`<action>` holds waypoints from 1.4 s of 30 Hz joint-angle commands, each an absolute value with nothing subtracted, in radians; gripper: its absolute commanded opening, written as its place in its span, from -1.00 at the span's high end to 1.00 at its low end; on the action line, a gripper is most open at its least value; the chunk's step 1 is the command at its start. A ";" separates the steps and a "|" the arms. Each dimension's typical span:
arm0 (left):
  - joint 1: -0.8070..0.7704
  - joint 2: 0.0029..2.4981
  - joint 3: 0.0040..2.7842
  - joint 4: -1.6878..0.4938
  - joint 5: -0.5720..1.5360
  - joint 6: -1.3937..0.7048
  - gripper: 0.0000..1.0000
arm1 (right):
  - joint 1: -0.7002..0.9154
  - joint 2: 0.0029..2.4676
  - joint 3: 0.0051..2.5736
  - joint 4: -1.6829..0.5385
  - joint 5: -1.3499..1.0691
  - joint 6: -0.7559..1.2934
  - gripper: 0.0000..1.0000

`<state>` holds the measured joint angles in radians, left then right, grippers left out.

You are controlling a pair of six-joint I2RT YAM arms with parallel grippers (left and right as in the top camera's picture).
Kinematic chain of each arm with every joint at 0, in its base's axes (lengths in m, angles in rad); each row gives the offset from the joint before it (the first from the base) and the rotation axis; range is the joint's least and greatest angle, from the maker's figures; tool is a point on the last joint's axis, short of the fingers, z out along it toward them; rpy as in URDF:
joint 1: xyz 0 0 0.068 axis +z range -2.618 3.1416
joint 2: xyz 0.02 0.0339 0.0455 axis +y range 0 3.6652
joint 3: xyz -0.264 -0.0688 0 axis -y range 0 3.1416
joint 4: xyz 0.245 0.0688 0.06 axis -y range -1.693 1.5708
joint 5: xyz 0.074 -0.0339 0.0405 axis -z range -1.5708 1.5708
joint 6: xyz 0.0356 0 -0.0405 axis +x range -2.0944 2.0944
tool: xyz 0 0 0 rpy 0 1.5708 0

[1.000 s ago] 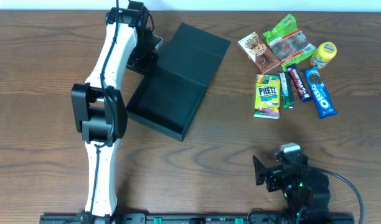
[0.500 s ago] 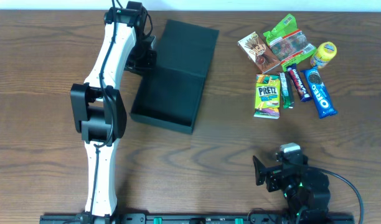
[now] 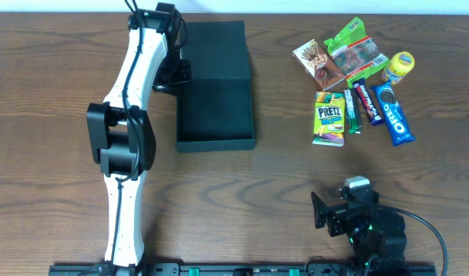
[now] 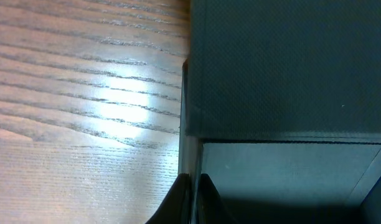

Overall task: Pack container
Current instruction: 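Push the black box rightward and straighten it with the left gripper, then nudge the box further right and withdraw the left gripper upward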

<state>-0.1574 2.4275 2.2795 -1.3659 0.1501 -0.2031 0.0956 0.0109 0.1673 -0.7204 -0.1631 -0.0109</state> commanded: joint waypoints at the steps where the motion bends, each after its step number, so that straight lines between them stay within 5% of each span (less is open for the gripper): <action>1: -0.151 2.433 2.278 -1.376 0.148 -0.235 0.88 | 0.104 0.006 0.164 -0.722 -0.160 -0.001 -0.98; 27: -0.270 2.433 2.278 -1.276 0.146 -0.029 0.88 | 0.104 0.006 0.164 -0.722 -0.161 -0.001 -0.99; 42: -0.304 2.433 2.278 -1.277 0.157 -0.229 0.88 | 0.104 0.006 0.164 -0.722 -0.160 -0.001 -0.98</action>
<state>-0.2905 2.4275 2.2795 -1.2751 0.1497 -0.1741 0.0956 0.0109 0.1669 -0.7204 -0.1631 -0.0109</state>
